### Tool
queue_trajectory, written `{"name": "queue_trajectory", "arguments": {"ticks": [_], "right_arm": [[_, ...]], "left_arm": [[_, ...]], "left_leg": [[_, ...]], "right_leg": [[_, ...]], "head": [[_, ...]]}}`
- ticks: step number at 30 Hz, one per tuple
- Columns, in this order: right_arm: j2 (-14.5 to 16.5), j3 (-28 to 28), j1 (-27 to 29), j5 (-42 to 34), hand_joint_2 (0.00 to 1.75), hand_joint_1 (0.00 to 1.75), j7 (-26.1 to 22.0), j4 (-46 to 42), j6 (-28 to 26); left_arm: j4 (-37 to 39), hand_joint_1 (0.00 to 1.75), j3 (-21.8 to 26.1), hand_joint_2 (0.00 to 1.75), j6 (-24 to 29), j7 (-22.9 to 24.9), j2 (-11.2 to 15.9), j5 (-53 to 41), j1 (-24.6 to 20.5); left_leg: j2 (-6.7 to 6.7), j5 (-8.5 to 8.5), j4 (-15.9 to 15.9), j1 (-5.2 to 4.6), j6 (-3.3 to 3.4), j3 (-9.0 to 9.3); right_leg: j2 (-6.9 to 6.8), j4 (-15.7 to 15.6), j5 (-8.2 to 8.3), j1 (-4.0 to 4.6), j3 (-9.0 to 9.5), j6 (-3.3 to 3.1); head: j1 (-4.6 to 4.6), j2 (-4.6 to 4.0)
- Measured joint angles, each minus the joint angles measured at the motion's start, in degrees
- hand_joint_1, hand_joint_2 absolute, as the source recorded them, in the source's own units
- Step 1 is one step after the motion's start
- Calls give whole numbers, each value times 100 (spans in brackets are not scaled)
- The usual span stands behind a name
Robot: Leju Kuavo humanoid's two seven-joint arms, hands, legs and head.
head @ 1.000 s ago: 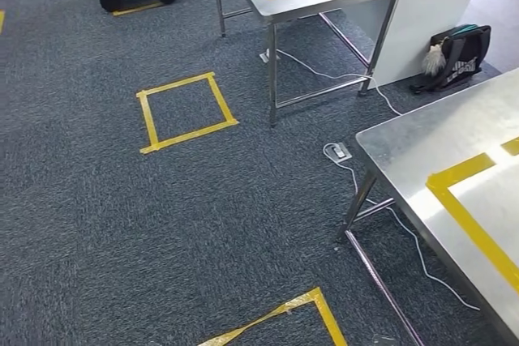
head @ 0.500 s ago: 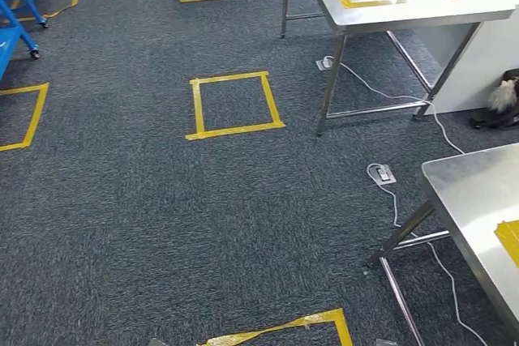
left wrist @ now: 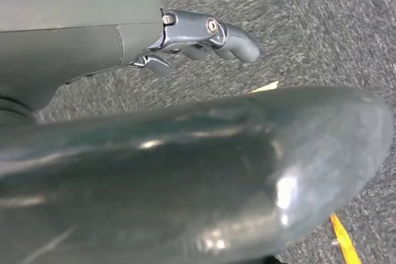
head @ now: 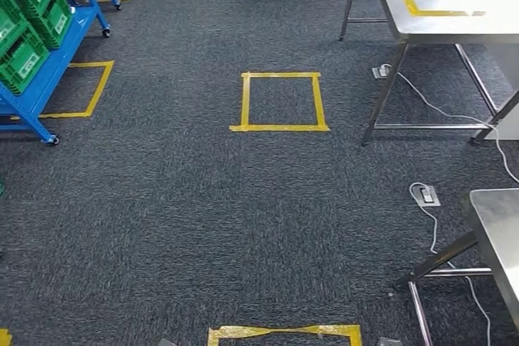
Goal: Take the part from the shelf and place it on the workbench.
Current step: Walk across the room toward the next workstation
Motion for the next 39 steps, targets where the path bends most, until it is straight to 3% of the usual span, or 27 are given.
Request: {"name": "queue_trajectory", "arguments": {"ticks": [2,3,5,7,9,11,12,13,14,16,18,20,22,24,26,27,28,29,31,33,35,37,39], "right_arm": [[-14,-5,4,19,0,0,0,3,-13],[-21,-11,2,26,0,0,0,5,-21],[-26,-21,-22,36,0,0,0,8,-34],[-26,-32,-38,40,0,0,-1,13,-37],[-27,-45,-20,43,0,0,-2,26,-37],[-28,-54,3,44,0,0,-1,41,-38],[-28,-55,6,45,0,0,0,45,-39],[-28,-56,5,54,0,0,-1,49,-40],[-29,-62,3,68,0,0,-3,51,-43],[-38,-85,-2,109,0,0,-11,54,-51],[-47,-110,-10,143,0,0,-19,57,-57],[-47,-129,-26,169,0,0,-30,61,-61],[-46,-142,-44,193,0,0,-44,64,-67],[-45,-152,-39,216,0,0,-52,71,-75],[-45,-179,-27,238,0,0,-56,79,-83],[-45,-195,-28,251,0,0,-58,83,-85],[-45,-210,-33,264,0,0,-62,85,-86],[-45,-222,-40,280,0,0,-66,87,-87],[-49,-238,-49,305,0,0,-77,89,-94],[-53,-245,-53,319,0,0,-85,89,-101],[-53,-247,-75,323,0,0,-89,90,-103],[-51,-248,-102,324,0,0,-92,90,-104],[-50,-252,-97,326,0,0,-94,92,-104]], "left_arm": [[0,0,0,0,7,-5,-15,-5,-26],[0,0,0,0,12,-8,-22,-8,-33],[1,0,0,0,20,-12,-26,-9,-25],[2,0,2,0,24,-12,-22,-8,-16],[2,0,4,0,27,-12,-24,-8,-30],[2,0,4,0,27,-12,-25,-8,-37],[2,0,4,0,29,-13,-24,-9,-31],[2,0,4,0,34,-13,-23,-10,-26],[2,0,5,0,42,-14,-23,-15,-23],[3,0,7,0,60,-16,-32,-33,-28],[4,0,8,0,78,-20,-39,-57,-28],[4,0,12,0,121,-23,-37,-79,-9],[4,0,19,0,192,-23,-31,-103,4],[4,0,27,0,247,-23,-27,-118,-13],[4,0,36,0,276,-23,-23,-130,-24],[4,0,42,0,290,-23,-20,-139,-18],[4,0,46,0,308,-23,-15,-151,-11],[4,0,51,0,327,-23,-10,-162,-6],[5,0,62,0,359,-23,-10,-179,-16],[6,0,75,0,376,-24,-21,-185,-41],[6,0,90,0,385,-25,-22,-189,-41],[7,0,98,0,390,-25,-16,-190,-24],[7,0,102,0,395,-27,-15,-190,-32]], "left_leg": [[275,152,-536,-5,46,302],[319,150,-625,-12,86,349],[159,140,-649,-15,177,344],[14,156,-659,-8,253,342],[-145,169,-662,-17,318,339],[-330,170,-661,-44,349,339],[-426,169,-660,-56,353,344],[-524,169,-659,-65,355,352],[-619,169,-659,-70,355,362],[-786,167,-651,-75,346,364],[-921,177,-648,-68,300,336],[-1028,206,-666,-47,229,301],[-856,110,-556,-59,172,223],[-510,-226,-7,-77,119,-50],[-347,-521,701,-57,59,-396],[-320,-531,858,-41,31,-471],[-295,-434,799,-22,5,-437],[-249,-258,531,-3,-20,-294],[24,78,-240,21,-60,128],[185,174,-644,18,0,346],[65,158,-660,0,122,340],[-56,174,-669,4,205,338],[-185,190,-677,11,271,337]], "right_leg": [[-126,23,-59,40,13,74],[-191,23,-87,59,25,109],[-271,11,-128,46,86,171],[-4,224,-297,10,40,222],[362,931,-661,-3,-285,234],[461,1665,-894,7,-684,210],[475,1763,-840,15,-781,185],[497,1625,-671,25,-772,153],[555,1293,-428,37,-666,115],[818,502,-23,46,-370,51],[969,141,83,55,-213,30],[867,83,106,63,-167,4],[733,-4,165,47,-131,-48],[563,-60,190,38,-115,-79],[373,-63,179,35,-116,-86],[286,-62,169,28,-114,-81],[206,-59,158,16,-109,-68],[132,-55,145,0,-99,-48],[4,-18,96,3,-79,25],[-107,20,40,26,-72,111],[-216,13,15,15,-20,181],[-61,117,-92,-21,-25,240],[285,672,-409,-42,-281,268]], "head": [[2,0],[9,0],[32,0],[49,0],[72,0],[80,0],[80,0],[80,0],[80,0],[81,0],[80,0],[78,0],[62,0],[39,0],[31,0],[30,0],[30,0],[30,0],[12,0],[15,0],[42,0],[57,0],[83,0]]}}
